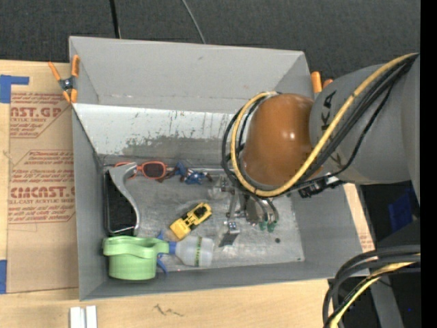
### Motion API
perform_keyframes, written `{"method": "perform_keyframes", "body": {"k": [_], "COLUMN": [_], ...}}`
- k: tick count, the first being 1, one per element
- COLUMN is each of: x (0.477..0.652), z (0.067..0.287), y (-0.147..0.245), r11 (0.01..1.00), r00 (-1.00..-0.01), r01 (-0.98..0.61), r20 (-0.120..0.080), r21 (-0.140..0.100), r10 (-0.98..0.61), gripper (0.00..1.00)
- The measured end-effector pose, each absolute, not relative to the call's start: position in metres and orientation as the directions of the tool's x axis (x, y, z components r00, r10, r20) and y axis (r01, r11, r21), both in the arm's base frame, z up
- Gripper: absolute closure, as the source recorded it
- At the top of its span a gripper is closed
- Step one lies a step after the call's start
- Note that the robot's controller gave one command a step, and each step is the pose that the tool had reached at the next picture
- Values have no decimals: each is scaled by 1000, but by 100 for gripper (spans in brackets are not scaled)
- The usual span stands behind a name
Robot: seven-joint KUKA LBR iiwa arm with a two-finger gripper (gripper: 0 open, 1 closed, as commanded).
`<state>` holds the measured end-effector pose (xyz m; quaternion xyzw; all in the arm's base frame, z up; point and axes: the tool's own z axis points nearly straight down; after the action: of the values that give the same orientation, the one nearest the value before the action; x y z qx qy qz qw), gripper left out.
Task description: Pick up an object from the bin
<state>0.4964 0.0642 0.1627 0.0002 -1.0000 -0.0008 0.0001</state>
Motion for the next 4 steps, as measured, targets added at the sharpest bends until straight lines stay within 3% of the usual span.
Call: {"method": "perform_keyframes", "body": {"k": [1,2,3,4], "x": [496,541,541,536], "z": [163,83,83,116], "y": [64,81,81,79], "r11": [1000,1000,1000,1000], "r00": [-1000,-1000,-1000,-1000], "r01": [-1,8,8,2], "r20": [0,-15,-15,6], "r21": [2,0,0,-1], "r10": [-1,8,8,2], "gripper": [0,100,100,100]}}
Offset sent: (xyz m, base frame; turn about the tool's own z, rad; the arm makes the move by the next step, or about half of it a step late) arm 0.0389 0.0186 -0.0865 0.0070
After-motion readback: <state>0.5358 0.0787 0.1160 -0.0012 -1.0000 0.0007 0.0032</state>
